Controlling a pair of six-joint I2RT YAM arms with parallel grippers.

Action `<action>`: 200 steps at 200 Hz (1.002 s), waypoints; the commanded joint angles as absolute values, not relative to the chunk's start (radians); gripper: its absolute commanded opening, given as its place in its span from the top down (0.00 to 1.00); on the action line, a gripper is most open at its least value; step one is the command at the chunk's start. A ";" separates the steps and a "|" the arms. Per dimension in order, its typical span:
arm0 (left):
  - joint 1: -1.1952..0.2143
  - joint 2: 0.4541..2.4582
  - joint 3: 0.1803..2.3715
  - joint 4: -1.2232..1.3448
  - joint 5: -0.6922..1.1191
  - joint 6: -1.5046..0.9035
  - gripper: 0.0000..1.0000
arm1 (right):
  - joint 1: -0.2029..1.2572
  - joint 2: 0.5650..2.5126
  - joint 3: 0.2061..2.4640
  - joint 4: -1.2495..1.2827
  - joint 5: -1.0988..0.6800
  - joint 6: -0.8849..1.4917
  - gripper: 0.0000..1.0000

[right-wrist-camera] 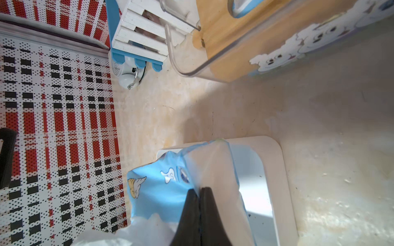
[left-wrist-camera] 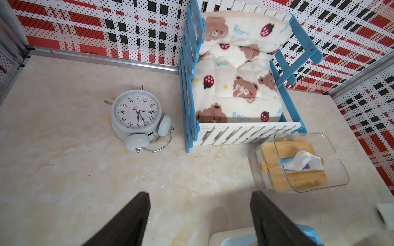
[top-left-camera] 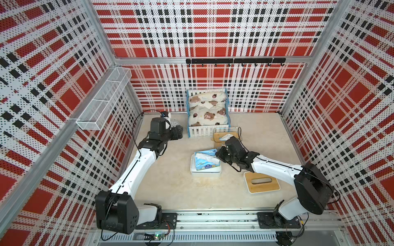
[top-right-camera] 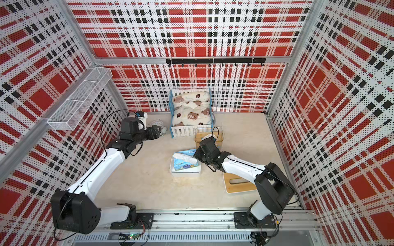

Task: Put the tissue paper into the tissue box
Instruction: Place the paper towel in the tissue box.

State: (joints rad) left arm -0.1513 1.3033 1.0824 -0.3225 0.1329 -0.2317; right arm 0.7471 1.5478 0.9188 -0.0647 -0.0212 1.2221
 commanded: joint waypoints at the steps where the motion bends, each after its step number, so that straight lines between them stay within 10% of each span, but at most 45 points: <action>1: -0.147 1.302 1.073 -0.297 0.161 -0.235 0.20 | 0.764 1.559 0.899 -0.007 0.038 1.277 1.00; 200: -0.147 1.305 1.066 -0.292 0.209 -0.239 0.20 | 0.814 1.635 0.868 0.054 0.106 1.286 1.00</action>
